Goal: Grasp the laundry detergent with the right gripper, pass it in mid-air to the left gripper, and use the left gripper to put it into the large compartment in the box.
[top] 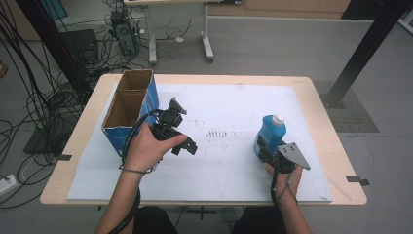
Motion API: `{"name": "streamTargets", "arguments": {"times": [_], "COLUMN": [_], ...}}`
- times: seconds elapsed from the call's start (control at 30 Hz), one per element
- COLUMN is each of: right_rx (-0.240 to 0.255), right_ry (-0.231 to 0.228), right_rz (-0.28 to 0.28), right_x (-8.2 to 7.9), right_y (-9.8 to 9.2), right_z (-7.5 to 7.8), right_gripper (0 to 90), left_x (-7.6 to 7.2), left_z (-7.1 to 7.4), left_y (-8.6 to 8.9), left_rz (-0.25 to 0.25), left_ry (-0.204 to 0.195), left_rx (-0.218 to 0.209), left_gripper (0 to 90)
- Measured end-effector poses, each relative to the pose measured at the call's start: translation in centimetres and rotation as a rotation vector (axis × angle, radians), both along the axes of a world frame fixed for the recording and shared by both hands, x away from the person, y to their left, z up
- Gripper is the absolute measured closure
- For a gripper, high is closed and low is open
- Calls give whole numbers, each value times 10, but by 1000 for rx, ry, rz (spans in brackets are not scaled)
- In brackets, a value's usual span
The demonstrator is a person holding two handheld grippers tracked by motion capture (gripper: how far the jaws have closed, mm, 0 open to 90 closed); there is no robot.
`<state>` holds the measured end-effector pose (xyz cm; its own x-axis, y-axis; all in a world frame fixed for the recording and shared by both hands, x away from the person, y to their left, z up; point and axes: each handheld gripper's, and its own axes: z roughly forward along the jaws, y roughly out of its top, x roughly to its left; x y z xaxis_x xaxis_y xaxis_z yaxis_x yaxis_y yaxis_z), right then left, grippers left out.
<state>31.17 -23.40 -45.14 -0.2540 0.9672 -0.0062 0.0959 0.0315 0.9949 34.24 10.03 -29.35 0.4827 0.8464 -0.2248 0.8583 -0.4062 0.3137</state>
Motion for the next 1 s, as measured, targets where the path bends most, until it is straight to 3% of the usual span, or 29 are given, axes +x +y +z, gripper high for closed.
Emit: {"name": "streamTargets", "arguments": {"times": [0.57,1.0], "right_rx": [2,-6], "right_ry": [-4,15], "right_rz": [-1,39], "right_x": [0,0], "right_y": [0,-8], "right_z": [0,10], "right_gripper": [435,440], "left_x": [1,5], "left_z": [-1,10], "left_y": [-1,-6], "left_rz": [1,-30], "left_ry": [0,-25], "left_rx": [-10,4], "left_gripper": [115,114]}}
